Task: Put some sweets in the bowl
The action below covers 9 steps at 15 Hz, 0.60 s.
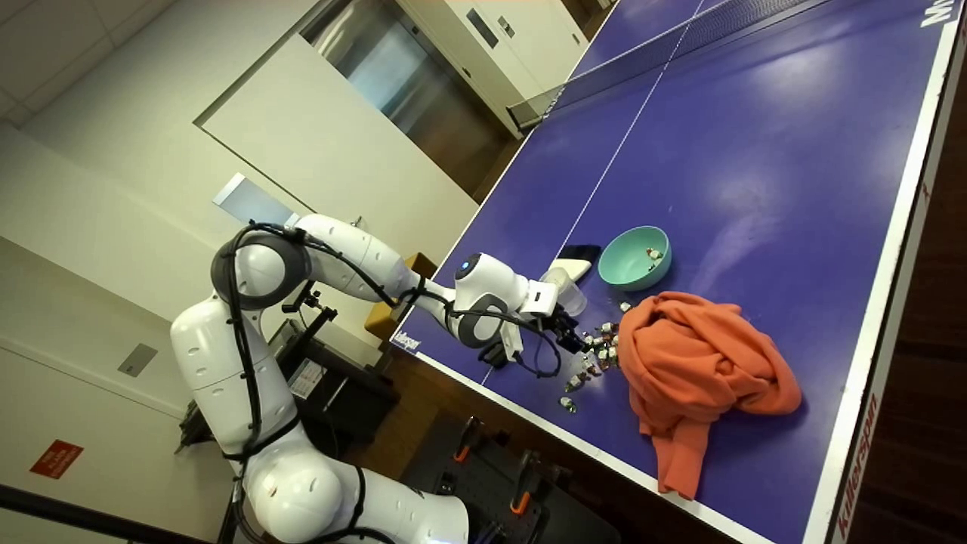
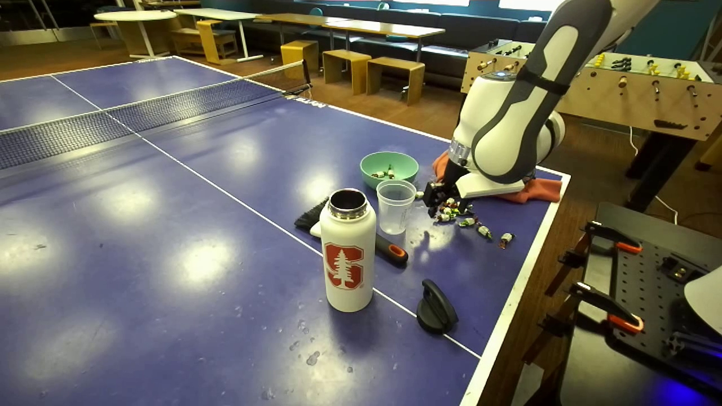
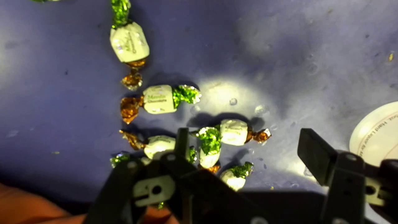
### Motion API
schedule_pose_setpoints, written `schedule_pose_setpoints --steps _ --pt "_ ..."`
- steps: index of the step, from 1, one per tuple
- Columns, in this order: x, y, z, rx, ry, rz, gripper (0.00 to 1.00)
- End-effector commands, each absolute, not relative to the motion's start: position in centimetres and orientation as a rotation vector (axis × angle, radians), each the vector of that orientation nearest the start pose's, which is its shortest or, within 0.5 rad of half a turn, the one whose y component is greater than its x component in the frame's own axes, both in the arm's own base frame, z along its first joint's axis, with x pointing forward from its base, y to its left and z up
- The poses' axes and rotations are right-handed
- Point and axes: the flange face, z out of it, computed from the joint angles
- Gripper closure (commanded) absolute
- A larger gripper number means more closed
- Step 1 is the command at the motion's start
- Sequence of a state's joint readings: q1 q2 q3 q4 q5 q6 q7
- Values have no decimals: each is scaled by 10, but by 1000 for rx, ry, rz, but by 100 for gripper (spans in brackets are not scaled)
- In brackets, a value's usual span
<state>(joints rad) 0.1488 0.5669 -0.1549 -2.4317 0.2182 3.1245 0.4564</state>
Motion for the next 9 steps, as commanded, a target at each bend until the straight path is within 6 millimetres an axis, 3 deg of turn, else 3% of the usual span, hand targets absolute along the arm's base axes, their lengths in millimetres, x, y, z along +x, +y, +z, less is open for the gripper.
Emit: schedule_pose_setpoints --steps 1,4,5,6,9 --pt "484 -29 88 -2991 1041 -240 11" --pt "486 -32 82 -2993 1053 -235 12" --pt "486 -33 80 -2993 1059 -236 18" --pt "486 -33 79 -2993 1063 -235 35" --pt "487 -34 77 -2992 1074 -238 55"
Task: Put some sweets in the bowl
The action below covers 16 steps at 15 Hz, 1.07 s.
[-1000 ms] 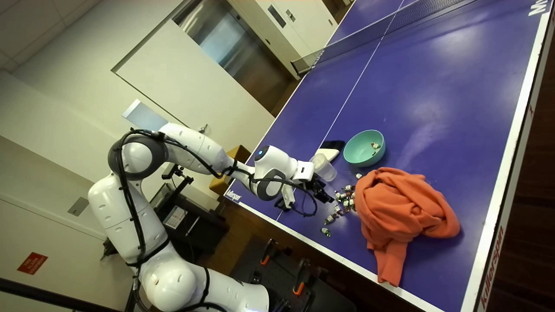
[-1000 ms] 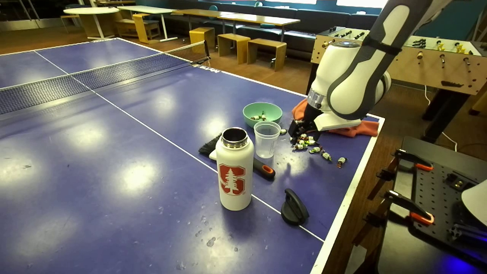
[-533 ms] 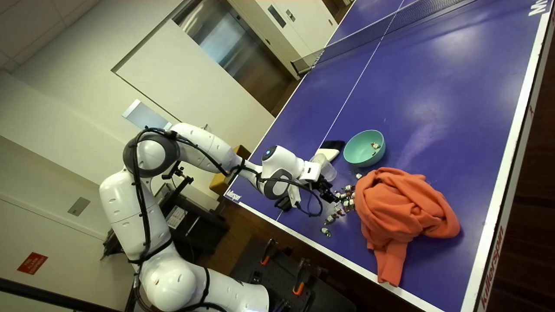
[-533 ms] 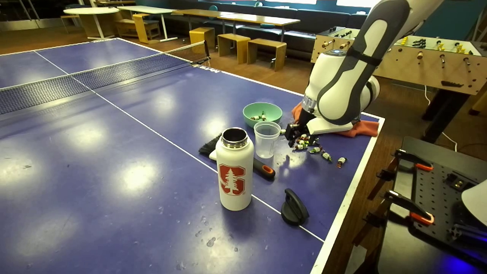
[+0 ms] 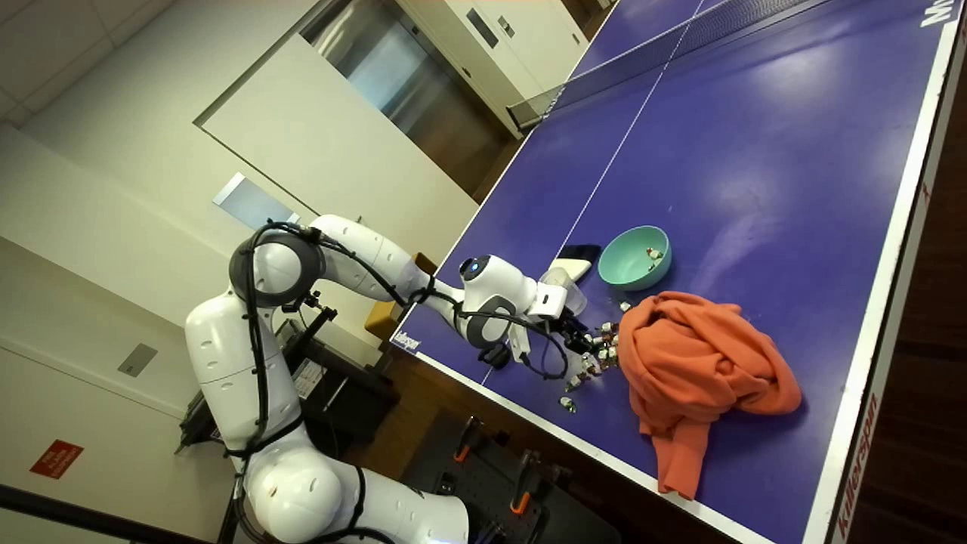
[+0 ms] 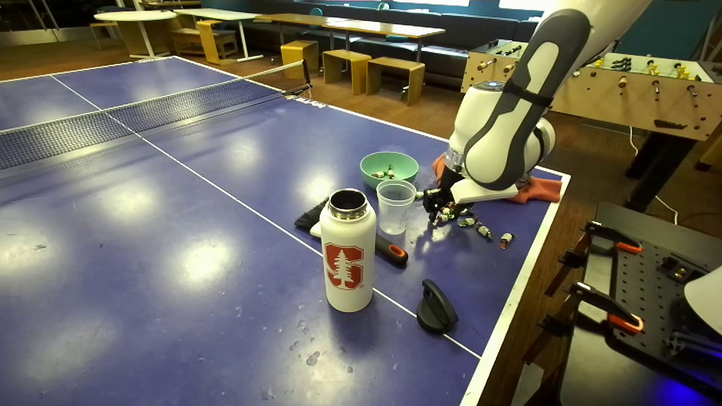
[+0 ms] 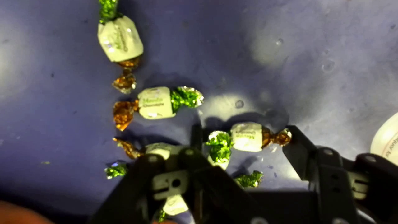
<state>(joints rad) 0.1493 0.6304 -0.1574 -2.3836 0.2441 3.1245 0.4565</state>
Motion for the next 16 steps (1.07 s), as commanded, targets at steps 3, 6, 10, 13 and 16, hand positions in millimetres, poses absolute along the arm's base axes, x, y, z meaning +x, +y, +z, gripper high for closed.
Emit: schedule_pose_setpoints --steps 3,6,10,13,16 --pt "488 -38 78 -2992 1087 -245 77" --pt "490 -39 80 -2992 1092 -256 100" --pt "490 -39 81 -2993 1092 -263 98" --pt "486 -34 92 -2983 1085 -275 100" --pt "482 -26 117 -2971 1057 -324 99"
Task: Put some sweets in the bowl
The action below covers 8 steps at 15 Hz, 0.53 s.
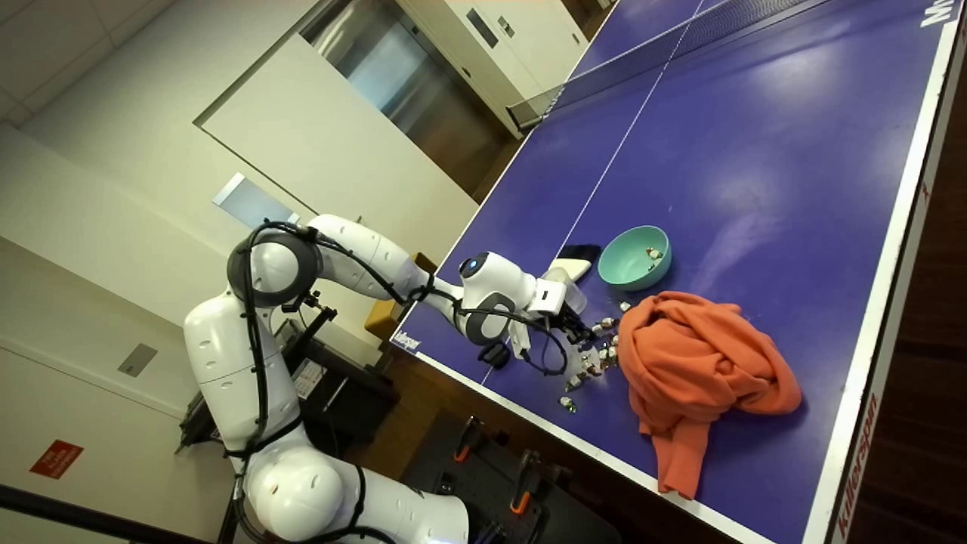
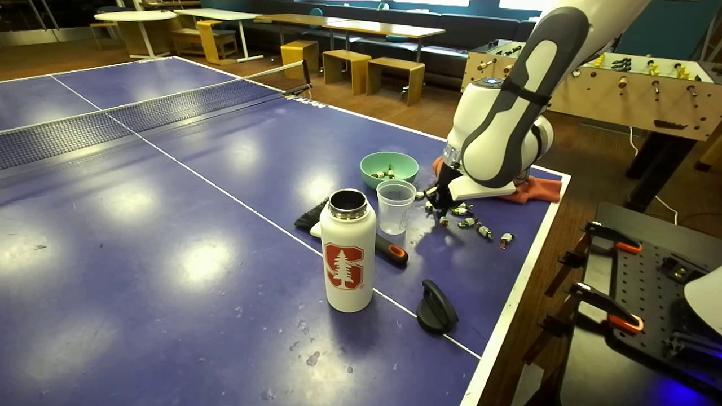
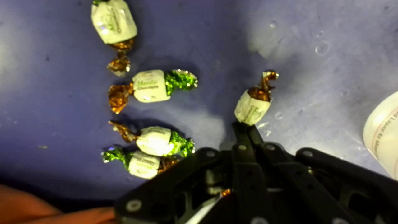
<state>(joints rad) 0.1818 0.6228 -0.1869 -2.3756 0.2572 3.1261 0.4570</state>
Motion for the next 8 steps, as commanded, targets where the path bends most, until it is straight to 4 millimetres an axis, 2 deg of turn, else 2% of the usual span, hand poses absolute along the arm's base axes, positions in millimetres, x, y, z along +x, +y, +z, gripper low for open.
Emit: schedule_pose_setpoints --steps 1,4,8 --pt "480 -23 129 -2969 1058 -350 99" --pt "478 -18 167 -2955 1027 -450 99" --pt "488 -13 214 -2906 1020 -601 99"
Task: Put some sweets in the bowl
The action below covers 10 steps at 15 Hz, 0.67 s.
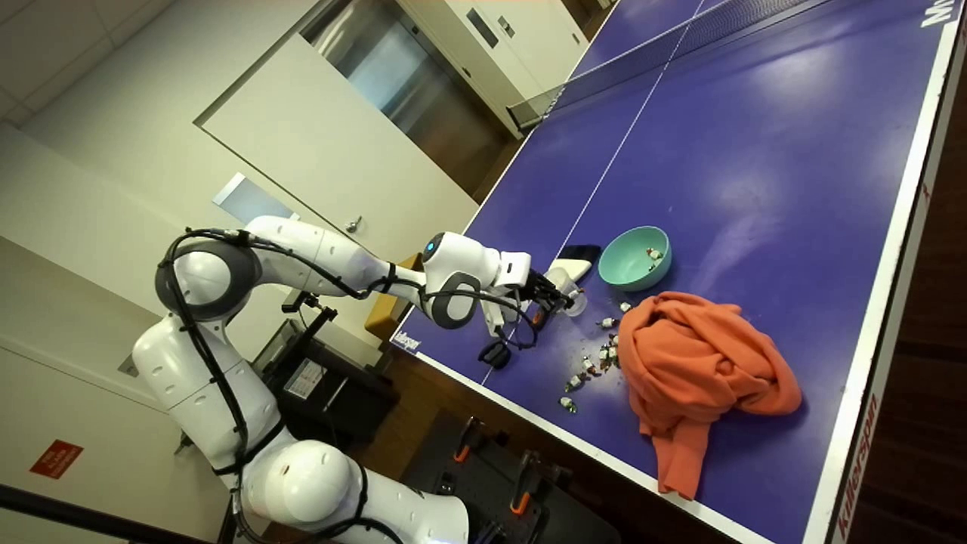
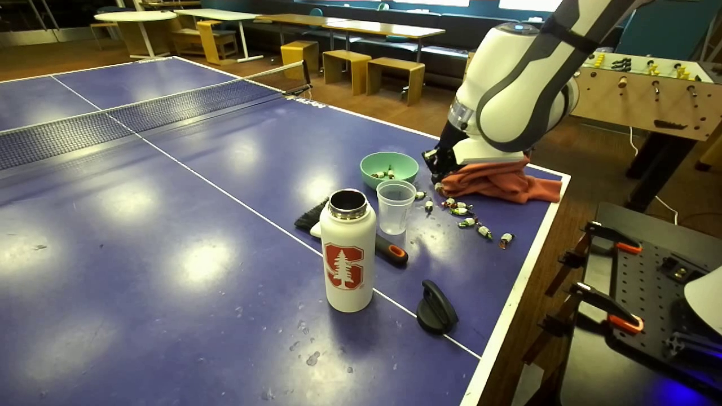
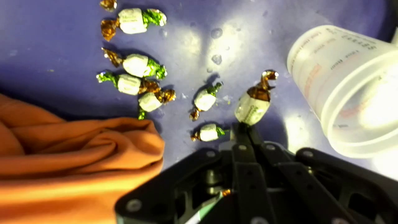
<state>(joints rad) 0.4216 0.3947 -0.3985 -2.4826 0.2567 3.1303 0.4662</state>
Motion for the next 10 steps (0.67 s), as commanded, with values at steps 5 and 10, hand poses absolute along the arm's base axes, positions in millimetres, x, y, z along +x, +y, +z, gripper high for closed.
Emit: schedule_pose_setpoints --steps 5,10 --pt "507 1 257 -2828 1005 -855 99" --pt "510 6 261 -2855 965 -871 97"
